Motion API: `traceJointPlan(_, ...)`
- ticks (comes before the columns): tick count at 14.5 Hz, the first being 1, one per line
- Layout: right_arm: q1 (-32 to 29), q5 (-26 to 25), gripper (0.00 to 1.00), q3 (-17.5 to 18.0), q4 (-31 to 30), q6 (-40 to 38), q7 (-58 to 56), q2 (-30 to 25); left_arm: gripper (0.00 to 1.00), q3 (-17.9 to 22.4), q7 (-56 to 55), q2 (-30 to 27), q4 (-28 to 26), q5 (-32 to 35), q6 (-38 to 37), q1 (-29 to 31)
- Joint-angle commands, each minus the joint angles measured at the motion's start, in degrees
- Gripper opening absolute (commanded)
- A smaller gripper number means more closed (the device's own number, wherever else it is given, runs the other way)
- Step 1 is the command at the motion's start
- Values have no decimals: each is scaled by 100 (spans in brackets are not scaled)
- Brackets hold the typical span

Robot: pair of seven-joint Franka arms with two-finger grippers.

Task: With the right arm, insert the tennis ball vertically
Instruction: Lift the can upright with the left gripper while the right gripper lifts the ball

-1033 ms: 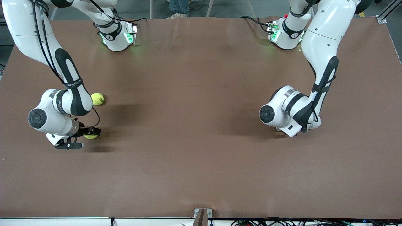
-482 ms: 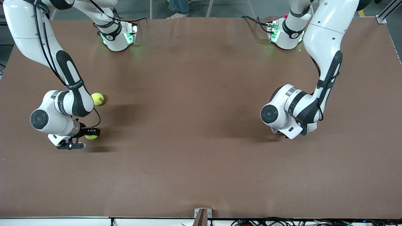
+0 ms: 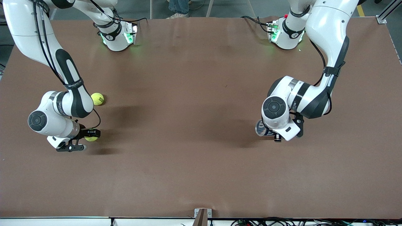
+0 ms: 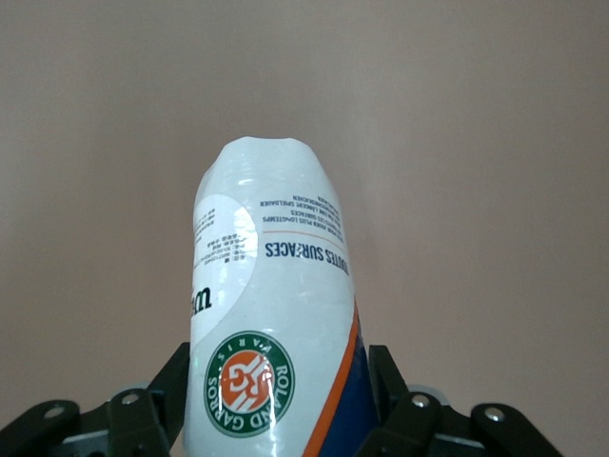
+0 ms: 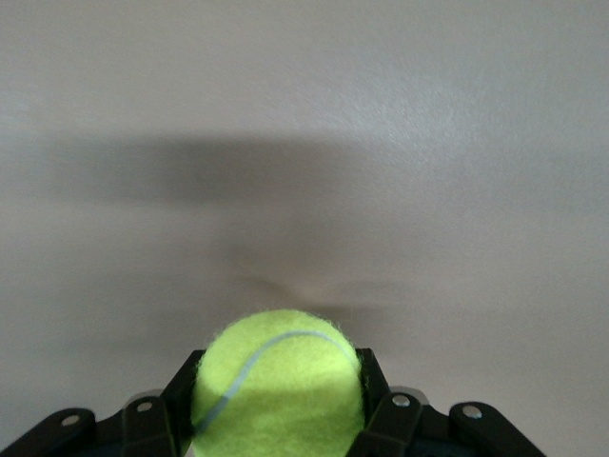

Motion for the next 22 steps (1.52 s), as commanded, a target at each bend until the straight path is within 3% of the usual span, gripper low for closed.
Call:
traceJointPlan(1, 22, 100, 40, 7, 425, -995, -67, -345, 77, -237, 56, 45, 298, -312, -73, -24)
traceJointPlan(4, 144, 109, 40, 7, 892, -1841, -40, -538, 77, -553, 56, 71, 658, -769, -73, -24)
traceJointPlan(9, 654, 100, 40, 7, 928, -2492, 898, -1135, 77, -993, 65, 431, 1370, -1647, 85, -321)
traceJointPlan(14, 1462, 118, 40, 16, 928, -2889, 2286, -1540, 77, -1002, 74, 730, 1486, -2150, 1348, -954)
traceJointPlan(18, 1893, 776, 40, 16, 946, -2959, 3219, -1682, 77, -994, 39, 1011, 1538, -2325, 2254, -1377)
traceJointPlan(22, 2367, 865, 40, 16, 1042, -2959, 4141, -1682, 77, -1002, 65, 1249, 1661, -2562, 2713, -1597)
